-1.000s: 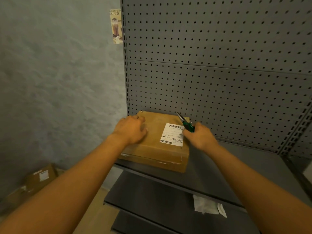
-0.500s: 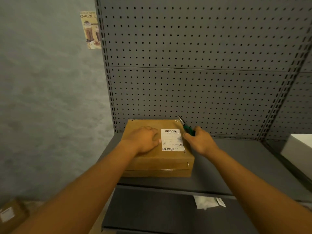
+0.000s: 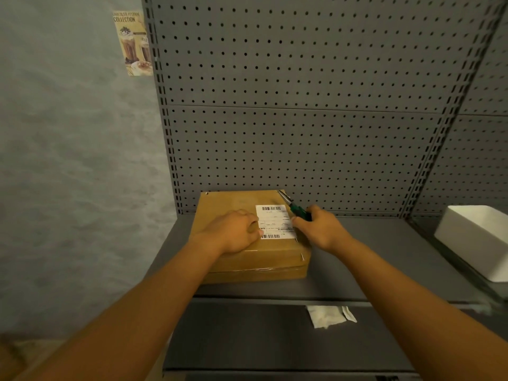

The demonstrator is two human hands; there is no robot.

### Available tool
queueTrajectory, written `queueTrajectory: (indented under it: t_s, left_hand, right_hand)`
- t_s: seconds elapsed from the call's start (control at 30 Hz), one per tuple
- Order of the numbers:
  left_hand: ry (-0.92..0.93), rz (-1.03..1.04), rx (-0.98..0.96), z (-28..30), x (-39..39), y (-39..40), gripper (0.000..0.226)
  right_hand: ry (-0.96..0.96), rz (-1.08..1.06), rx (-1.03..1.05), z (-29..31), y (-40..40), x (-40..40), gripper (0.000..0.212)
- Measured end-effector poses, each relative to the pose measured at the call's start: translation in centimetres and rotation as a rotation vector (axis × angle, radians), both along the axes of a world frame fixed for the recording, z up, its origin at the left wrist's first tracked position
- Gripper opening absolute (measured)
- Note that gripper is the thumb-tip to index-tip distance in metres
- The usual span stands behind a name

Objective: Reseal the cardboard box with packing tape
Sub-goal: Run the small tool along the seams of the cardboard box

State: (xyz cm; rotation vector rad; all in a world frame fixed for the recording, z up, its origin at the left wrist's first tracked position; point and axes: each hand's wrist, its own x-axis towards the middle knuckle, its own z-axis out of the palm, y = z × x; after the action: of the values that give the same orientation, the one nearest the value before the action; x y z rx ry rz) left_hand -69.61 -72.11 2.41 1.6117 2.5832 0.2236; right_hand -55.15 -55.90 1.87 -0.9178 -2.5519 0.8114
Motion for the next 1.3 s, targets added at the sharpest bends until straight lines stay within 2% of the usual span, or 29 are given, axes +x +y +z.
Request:
queueTrajectory:
  t_s: [0.7,1.17,1.3]
  left_hand:
    - [-0.019,0.046,-0.058,0.2,3.4,-1.5,0.056]
    - [0.067,0.045,-0.072,1.1,4.4,-2.9,0.054]
    - [0.140,0.085,-0.011,1.7,4.4,-2.0,0.039]
  right_hand:
    - [0.014,0.040,-0.115,-0.6,-0.9,1.2,0.039]
    - [-0.034,0.113,-0.220,0.3,-2.3,2.5,0.033]
    - [-0.040,0.117,-0.244,0.4,-2.2,2.6,0.033]
